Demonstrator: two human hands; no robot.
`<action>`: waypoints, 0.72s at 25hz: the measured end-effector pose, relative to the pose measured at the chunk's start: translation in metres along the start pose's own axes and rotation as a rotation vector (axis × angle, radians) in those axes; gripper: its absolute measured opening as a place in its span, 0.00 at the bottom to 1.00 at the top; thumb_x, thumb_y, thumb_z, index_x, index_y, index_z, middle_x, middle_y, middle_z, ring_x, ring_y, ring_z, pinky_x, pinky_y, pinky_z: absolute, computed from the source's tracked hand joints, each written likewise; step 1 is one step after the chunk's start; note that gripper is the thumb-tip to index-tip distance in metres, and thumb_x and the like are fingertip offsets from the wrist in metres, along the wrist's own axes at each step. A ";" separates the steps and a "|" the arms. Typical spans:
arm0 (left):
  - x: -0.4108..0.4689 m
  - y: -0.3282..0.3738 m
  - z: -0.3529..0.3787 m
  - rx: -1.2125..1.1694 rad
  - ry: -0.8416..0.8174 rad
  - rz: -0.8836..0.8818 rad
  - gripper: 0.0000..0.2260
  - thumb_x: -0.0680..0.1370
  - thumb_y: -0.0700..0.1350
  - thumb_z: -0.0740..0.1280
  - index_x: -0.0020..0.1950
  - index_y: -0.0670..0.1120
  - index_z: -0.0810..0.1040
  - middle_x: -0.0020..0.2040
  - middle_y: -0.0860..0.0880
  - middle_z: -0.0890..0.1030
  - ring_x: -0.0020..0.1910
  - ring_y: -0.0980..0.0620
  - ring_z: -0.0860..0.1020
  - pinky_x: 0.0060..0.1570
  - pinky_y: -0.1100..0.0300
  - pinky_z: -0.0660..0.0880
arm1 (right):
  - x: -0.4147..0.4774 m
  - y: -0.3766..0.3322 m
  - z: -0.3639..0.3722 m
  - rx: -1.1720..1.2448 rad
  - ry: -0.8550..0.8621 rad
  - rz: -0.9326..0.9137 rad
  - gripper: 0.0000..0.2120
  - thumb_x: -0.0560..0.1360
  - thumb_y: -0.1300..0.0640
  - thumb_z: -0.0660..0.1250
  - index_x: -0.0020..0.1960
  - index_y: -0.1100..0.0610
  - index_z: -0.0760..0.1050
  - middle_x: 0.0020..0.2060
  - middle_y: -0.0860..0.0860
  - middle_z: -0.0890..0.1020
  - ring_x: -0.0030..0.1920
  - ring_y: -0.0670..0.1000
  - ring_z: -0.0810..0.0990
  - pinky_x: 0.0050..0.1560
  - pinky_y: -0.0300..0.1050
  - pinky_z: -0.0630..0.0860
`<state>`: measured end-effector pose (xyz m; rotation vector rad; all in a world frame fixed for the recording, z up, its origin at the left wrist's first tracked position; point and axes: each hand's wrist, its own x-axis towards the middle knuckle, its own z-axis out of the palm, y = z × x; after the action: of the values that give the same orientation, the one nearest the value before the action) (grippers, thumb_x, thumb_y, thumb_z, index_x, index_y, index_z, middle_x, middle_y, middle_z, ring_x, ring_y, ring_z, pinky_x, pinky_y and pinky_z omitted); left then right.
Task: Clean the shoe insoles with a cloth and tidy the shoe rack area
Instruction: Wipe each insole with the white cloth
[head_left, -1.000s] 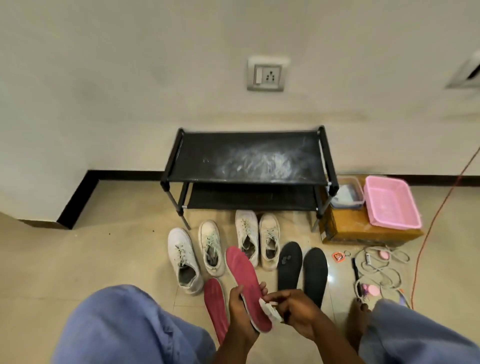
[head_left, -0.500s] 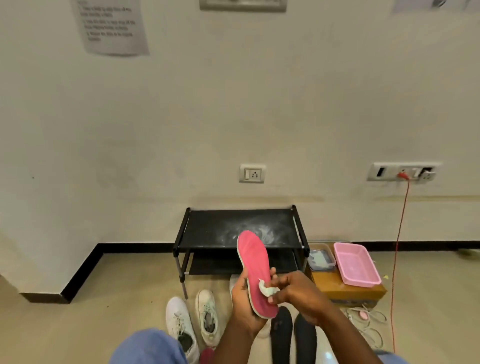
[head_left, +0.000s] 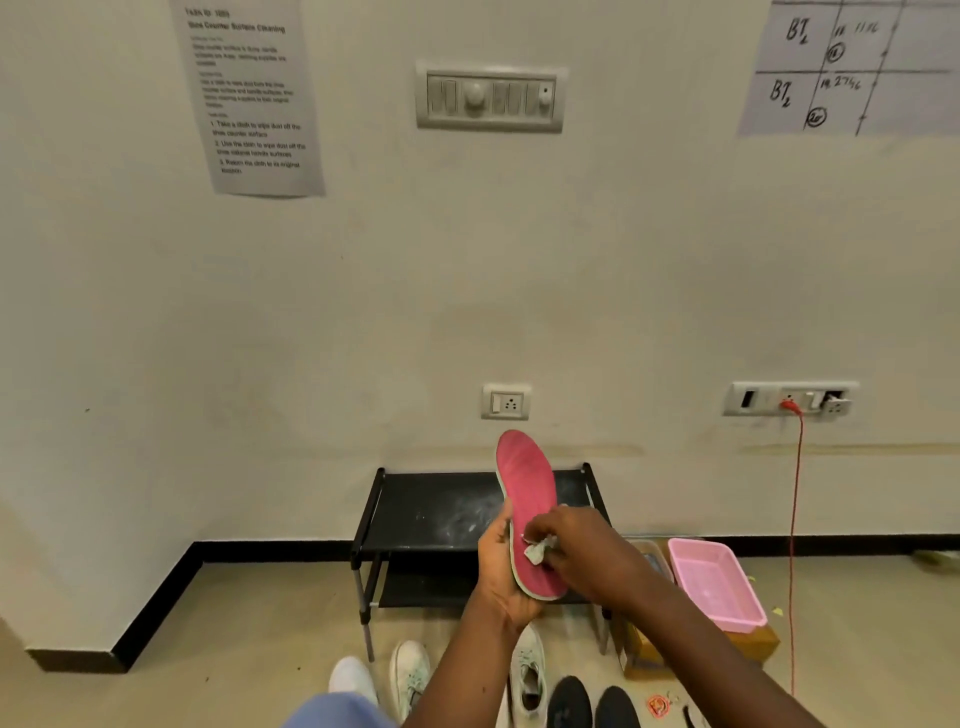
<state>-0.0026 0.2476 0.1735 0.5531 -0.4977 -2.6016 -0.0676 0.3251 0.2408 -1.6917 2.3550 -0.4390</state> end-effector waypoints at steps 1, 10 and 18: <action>0.001 0.003 0.003 0.011 -0.003 0.000 0.27 0.79 0.57 0.56 0.44 0.37 0.84 0.42 0.38 0.82 0.40 0.42 0.82 0.44 0.50 0.79 | 0.002 0.000 -0.001 0.004 0.020 -0.015 0.16 0.77 0.61 0.62 0.63 0.53 0.75 0.60 0.54 0.77 0.56 0.52 0.78 0.59 0.40 0.73; 0.009 0.010 0.005 -0.030 -0.074 0.002 0.26 0.80 0.55 0.56 0.43 0.36 0.84 0.40 0.39 0.82 0.38 0.43 0.82 0.41 0.52 0.81 | 0.008 0.006 -0.007 0.303 0.148 0.013 0.09 0.75 0.60 0.66 0.54 0.55 0.81 0.51 0.52 0.83 0.46 0.45 0.80 0.41 0.25 0.71; 0.021 0.019 0.001 -0.135 -0.124 -0.096 0.28 0.79 0.59 0.55 0.54 0.35 0.78 0.45 0.41 0.80 0.40 0.45 0.81 0.42 0.52 0.81 | 0.002 -0.001 0.022 0.222 0.181 -0.064 0.13 0.76 0.65 0.63 0.58 0.56 0.79 0.57 0.50 0.78 0.59 0.46 0.75 0.62 0.28 0.62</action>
<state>-0.0138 0.2218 0.1757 0.3815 -0.3378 -2.7482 -0.0602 0.3201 0.2202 -1.6898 2.2740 -0.8645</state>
